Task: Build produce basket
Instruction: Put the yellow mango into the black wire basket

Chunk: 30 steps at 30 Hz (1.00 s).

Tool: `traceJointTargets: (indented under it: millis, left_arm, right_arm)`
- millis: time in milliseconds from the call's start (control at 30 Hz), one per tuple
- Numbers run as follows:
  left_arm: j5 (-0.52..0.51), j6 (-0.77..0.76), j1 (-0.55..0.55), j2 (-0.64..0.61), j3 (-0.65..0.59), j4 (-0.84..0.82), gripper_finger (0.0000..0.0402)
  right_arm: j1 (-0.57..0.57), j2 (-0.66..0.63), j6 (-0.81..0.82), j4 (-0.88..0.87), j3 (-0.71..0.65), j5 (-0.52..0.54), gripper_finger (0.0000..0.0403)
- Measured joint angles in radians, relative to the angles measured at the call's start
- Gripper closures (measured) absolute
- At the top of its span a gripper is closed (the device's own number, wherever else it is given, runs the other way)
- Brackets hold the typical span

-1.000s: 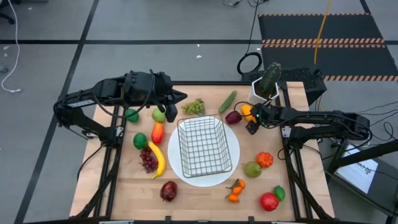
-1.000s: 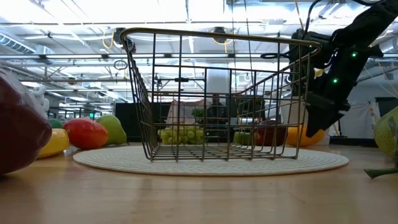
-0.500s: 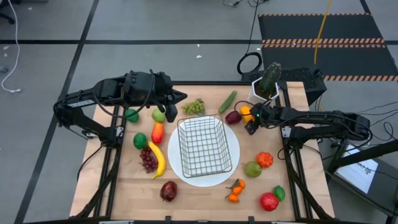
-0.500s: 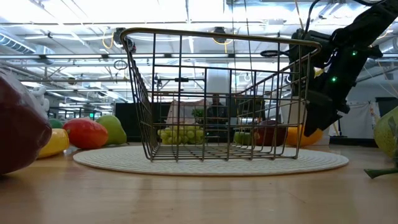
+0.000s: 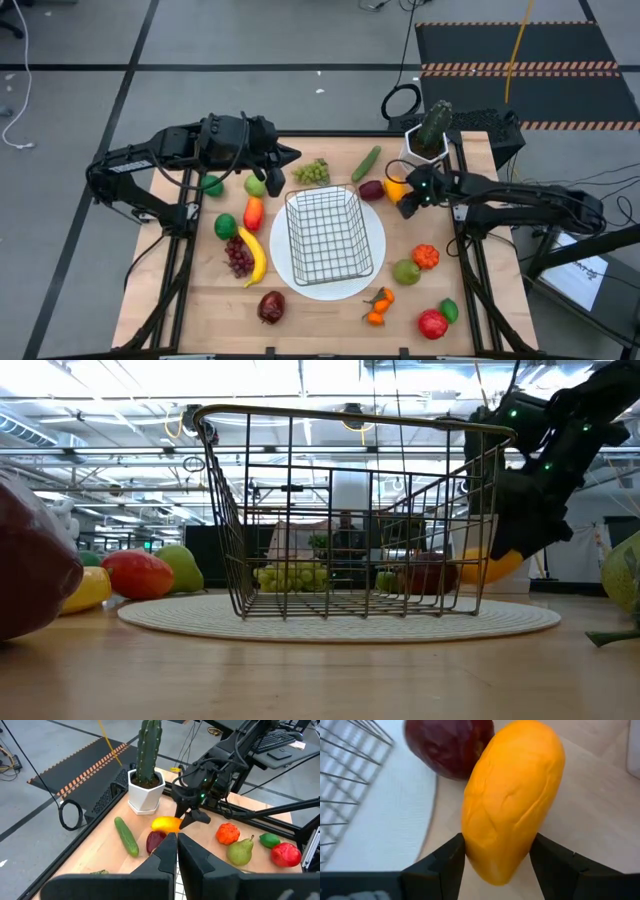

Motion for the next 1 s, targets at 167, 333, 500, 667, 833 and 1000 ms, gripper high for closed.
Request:
traceJointTargets:
  millis: [167,333,500,667,833,1000]
  left_arm:
    - [0.000,0.041,0.000,0.000,0.000,0.000,0.0385]
    - [0.000,0.066,0.000,0.000,0.000,0.000,0.0385]
    - [0.000,0.090,0.000,0.000,0.000,0.000,0.0385]
    - [0.003,0.099,0.000,0.000,0.000,0.000,0.0385]
    - [0.126,0.082,0.017,-0.002,0.000,0.000,0.0385]
    - [0.238,0.061,0.035,-0.002,0.000,-0.001,0.0385]
  right_arm:
    - [0.000,-0.078,0.038,0.003,0.000,-0.074,0.0205]
    - [0.000,-0.146,0.102,0.006,0.000,-0.149,0.0205]
    - [0.000,-0.202,0.210,0.053,0.000,-0.234,0.0205]
    - [0.010,-0.242,0.341,0.191,0.000,-0.237,0.0205]
    - [0.016,-0.249,0.433,0.420,0.000,-0.233,0.0205]
    - [0.016,-0.249,0.531,0.692,0.000,-0.196,0.0206]
